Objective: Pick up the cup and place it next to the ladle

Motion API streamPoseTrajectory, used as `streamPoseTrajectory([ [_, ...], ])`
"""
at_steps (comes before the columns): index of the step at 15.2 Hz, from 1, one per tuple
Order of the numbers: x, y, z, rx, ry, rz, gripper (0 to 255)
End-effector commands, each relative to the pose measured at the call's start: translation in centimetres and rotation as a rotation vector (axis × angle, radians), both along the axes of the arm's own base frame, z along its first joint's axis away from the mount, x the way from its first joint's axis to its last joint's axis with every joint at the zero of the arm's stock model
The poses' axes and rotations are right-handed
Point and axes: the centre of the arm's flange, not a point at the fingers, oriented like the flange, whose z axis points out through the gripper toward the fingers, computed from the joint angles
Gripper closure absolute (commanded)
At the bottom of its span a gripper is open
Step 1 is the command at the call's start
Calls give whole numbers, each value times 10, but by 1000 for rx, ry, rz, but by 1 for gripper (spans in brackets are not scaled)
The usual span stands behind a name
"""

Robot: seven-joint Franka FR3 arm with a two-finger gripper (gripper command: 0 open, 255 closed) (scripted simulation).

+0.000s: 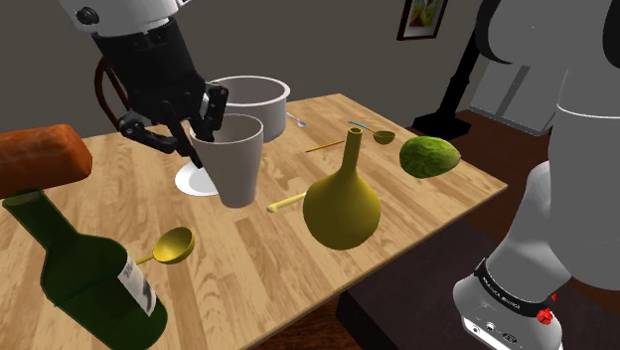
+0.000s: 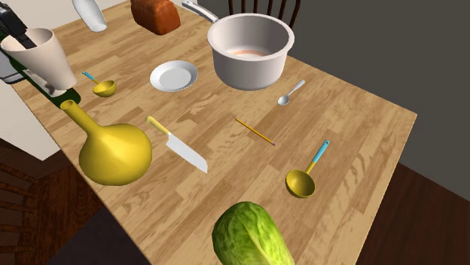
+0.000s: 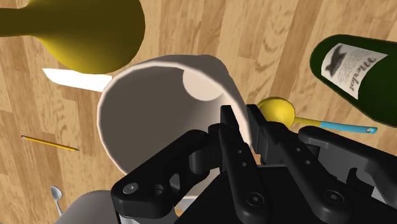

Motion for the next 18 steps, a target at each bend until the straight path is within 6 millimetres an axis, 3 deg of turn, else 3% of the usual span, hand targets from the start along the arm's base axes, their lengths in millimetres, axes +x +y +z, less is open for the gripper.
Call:
streamPoseTrajectory([
  [1, -2, 5, -8, 0, -1, -1, 255],
  [18, -2, 5, -97, 0, -1, -1, 255],
])
